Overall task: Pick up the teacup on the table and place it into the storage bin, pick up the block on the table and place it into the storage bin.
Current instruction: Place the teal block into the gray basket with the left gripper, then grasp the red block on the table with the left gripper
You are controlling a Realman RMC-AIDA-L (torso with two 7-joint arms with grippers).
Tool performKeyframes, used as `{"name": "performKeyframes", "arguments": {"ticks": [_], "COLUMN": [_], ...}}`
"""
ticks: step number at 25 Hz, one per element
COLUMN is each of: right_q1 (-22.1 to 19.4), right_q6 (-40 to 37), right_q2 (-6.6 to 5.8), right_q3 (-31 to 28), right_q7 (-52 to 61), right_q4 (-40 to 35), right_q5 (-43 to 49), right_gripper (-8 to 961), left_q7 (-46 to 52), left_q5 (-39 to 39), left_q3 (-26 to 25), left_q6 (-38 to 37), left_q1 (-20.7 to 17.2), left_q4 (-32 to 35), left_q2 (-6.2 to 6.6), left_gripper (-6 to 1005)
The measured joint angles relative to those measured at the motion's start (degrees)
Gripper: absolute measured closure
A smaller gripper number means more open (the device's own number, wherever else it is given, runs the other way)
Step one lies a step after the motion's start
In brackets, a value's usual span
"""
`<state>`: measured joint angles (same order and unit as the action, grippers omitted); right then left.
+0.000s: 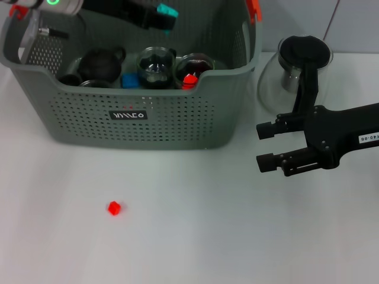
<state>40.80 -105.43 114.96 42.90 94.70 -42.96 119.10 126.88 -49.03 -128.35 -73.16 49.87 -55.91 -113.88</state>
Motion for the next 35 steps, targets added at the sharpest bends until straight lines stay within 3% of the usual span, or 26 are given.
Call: {"name": "performKeyframes", "arguments": {"ticks": [10,18,21,28,35], "right_q1": [0.03,0.22,0.25,0.21,0.19], "right_q6": [-0.3,-0.32,-0.39,-0.24,0.37], "right_q2": [0.01,0.01,0.01,-0.14,-0.17], "right_q3": [-0.01,0.08,0.08,-0.18,-0.38], "right_q7": [-0.11,0.09,0.22,0.26,-0.2], "right_q4": [-0.02,-0.02,-0.02,-0.02,0.29], "right_q5": [-0.01,-0.01,-0.02,-0.04,-0.25], "right_gripper": [119,120,121,121,122], "left_q7": [1.23,1.89,2.02,3.74,2.72], "left_q5": [0.34,0.22,-0.63,-1.82,1.51], "left_q3": [0.85,0.74,-0.27,-1.6,0.62], "left_q6": [-1.31,-2.98,-7.89,-29.24,-39.72], "left_q1": [-0.37,-0.76,-2.11,-6.79,-14.76], "left_q4": [-0.07,-1.98,-7.93,-29.45,-44.07], "left_q2": [-0.39,-0.37,-0.82,-3.06,-6.62], "left_gripper": [595,314,169,84,39]}}
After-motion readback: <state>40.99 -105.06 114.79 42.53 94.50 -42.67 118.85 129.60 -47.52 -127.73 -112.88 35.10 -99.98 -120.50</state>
